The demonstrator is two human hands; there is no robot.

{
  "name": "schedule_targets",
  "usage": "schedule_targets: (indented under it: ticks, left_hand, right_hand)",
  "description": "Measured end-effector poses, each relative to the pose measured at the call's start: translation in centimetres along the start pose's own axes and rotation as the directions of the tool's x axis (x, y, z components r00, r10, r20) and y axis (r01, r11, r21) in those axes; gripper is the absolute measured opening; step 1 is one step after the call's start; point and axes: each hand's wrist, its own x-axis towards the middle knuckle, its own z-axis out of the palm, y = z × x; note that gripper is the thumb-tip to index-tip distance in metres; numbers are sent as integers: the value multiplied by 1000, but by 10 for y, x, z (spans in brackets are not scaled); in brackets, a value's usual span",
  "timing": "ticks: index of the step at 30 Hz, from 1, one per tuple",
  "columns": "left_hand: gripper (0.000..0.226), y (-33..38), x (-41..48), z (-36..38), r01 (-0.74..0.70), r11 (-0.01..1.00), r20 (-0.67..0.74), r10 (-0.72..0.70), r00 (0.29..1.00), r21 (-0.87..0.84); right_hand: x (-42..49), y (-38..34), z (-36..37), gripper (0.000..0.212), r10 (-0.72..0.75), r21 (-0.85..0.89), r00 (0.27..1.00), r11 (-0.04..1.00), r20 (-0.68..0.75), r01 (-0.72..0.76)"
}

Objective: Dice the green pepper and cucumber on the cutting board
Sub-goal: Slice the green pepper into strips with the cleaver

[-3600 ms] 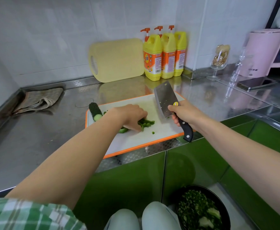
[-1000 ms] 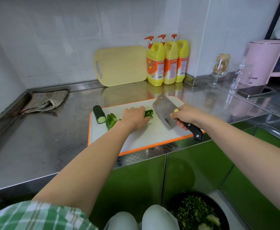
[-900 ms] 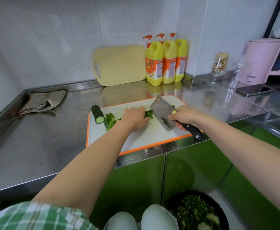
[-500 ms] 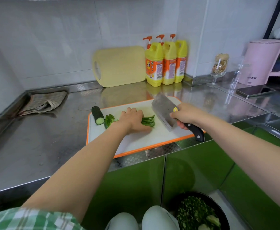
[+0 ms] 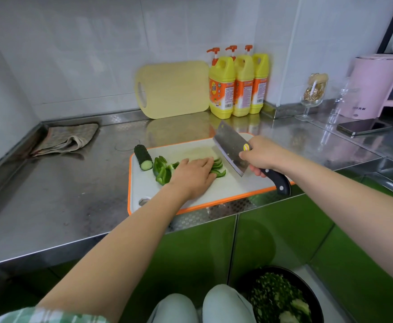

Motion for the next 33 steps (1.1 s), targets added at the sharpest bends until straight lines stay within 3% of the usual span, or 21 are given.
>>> schedule_targets:
  ticks: [2,5,18,24,26,30,33]
  left_hand:
    - [64,3,2,0,75,995,119,-83,989,64]
    - [71,3,3,-3,136,987,79,-144,986,91]
    - [67,0,6,-8,-23,1000,258,24,966,-9]
    - [70,3,-1,-12,97,988,114,-111,987,118]
    - [67,6,-5,-9,76,991,120,-89,989,111]
    - [52,-6,-9,-2,19,999,-85,-15,996,49]
    - [50,-10,-7,2,-39,999,-116,37,993,-20]
  right_hand:
    - [0,-4,3,26,4,-15,1000,1000,16,-4]
    - [0,-3,9,28,3,-1,1000,1000,15,-3]
    - [0,4,9,26,33,46,999,998,9,-34]
    - [0,0,5,28,25,0,1000,1000,1,-25]
    - [1,-6,4,27,17,-38,1000,999,8,-17]
    - [-3,-17,7,30,16,-171,999,985,37,-9]
    - [-4,-24,8,28,19,-271,999,963,30,-10]
